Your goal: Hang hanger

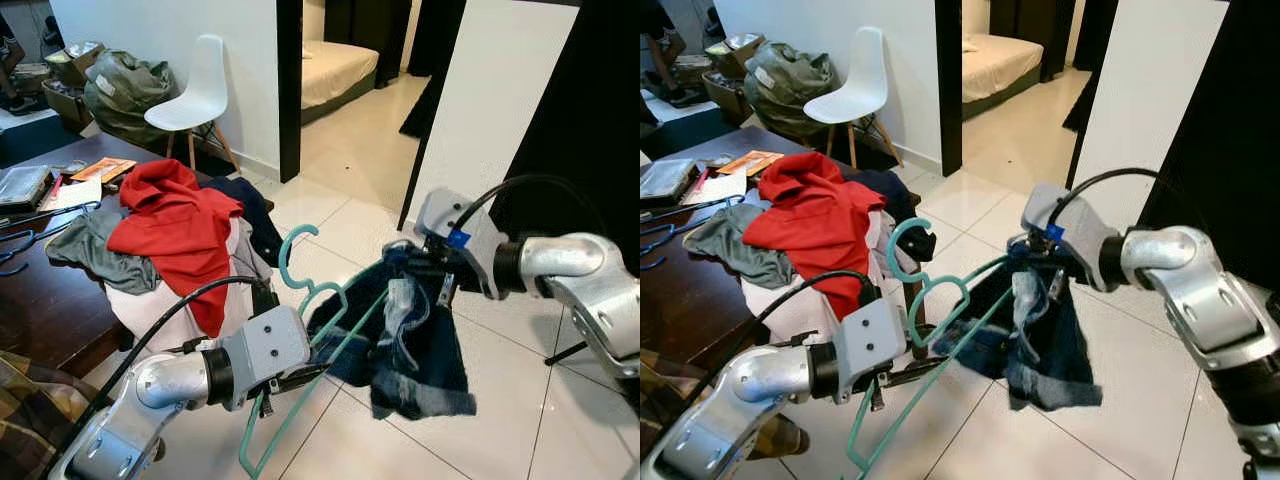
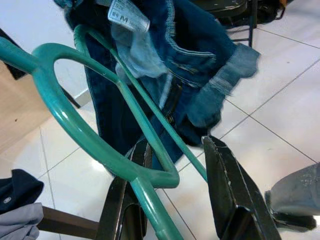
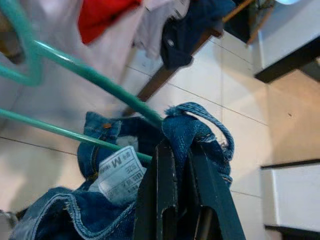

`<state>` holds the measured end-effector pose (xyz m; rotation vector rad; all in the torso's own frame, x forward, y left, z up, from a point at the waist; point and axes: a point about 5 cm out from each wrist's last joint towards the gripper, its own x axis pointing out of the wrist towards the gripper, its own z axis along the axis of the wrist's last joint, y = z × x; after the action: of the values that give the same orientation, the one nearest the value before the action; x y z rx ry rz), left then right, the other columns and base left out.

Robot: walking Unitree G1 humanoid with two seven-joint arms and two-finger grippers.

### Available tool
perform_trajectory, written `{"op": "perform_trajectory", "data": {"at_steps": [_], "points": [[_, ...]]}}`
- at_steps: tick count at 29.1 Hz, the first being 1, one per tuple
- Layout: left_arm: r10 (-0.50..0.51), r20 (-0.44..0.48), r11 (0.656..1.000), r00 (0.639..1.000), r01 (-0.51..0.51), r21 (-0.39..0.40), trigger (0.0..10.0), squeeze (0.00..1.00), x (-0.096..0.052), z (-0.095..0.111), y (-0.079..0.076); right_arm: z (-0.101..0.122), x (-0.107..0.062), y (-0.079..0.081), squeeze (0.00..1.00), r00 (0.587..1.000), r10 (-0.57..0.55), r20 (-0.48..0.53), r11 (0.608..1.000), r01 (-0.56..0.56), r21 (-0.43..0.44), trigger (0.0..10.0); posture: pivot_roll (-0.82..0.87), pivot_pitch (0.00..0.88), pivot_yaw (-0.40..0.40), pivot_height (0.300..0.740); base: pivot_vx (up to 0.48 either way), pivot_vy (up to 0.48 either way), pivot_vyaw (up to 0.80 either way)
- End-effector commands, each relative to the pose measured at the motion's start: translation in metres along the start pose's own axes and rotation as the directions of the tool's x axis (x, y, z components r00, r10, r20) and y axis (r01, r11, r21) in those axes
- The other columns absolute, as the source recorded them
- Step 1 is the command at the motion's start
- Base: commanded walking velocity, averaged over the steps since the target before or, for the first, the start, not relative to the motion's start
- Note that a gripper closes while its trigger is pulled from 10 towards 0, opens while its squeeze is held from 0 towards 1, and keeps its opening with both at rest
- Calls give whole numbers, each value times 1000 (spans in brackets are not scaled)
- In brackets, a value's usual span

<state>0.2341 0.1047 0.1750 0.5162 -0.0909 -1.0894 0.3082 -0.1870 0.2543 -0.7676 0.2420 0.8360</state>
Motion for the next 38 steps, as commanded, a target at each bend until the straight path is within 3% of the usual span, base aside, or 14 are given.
{"op": "perform_trajectory", "data": {"at_steps": [1, 6, 12, 16, 22, 26, 31, 33, 38], "points": [[-21, 1, 1000, 1000, 21, 5, 10000, 0, 1, 0, -2, 3, -2, -6, 0, 999, -39, -5, 998, 38, -41, 10000, -92, 0, -13, 740, 0, 0, 0], [-18, 0, 1000, 1000, 18, 0, 10000, 0, -1, 0, -3, -11, -6, -26, 0, 978, -178, -110, 981, 168, -93, 10000, -85, 0, -18, 740, 0, 0, 0], [-17, 4, 1000, 1000, 17, -1, 10000, 0, -1, 1, -3, -8, -6, -27, 0, 978, -185, -93, 979, 176, -102, 10000, -88, 0, -16, 740, 0, 0, 0], [-15, 9, 1000, 1000, 15, -2, 10000, 0, 0, 2, -3, 12, 0, -3, 0, 996, 8, 84, 1000, -7, -19, 10000, -94, 0, -14, 740, 0, 0, 0], [-18, 10, 1000, 1000, 18, -2, 10000, 0, 1, 2, -3, 29, -3, 20, 0, 960, 185, 208, 983, -180, -43, 10000, -99, 0, -12, 740, 0, 0, 0], [-18, 9, 1000, 1000, 18, -2, 10000, 0, 1, 1, -3, 30, -4, 22, 0, 955, 205, 215, 979, -199, -47, 10000, -98, 0, -13, 740, 0, 0, 0], [2, 1, 1000, 1000, -2, 8, 10000, 0, 1, 1, 0, 20, -9, 39, 0, 931, 332, 151, 943, -327, -63, 10000, -95, 0, -17, 740, 0, 0, 0], [5, -1, 1000, 1000, -5, 9, 10000, 0, 1, 1, 0, 9, -7, 38, 0, 947, 311, 80, 950, -307, -53, 10000, -94, 0, -15, 740, 0, 0, 0], [3, -4, 1000, 1000, -3, 11, 10000, 0, 1, 0, 0, 9, -8, 40, 0, 943, 323, 82, 946, -321, -38, 10000, -92, 0, -14, 740, 0, 0, 0]]}}
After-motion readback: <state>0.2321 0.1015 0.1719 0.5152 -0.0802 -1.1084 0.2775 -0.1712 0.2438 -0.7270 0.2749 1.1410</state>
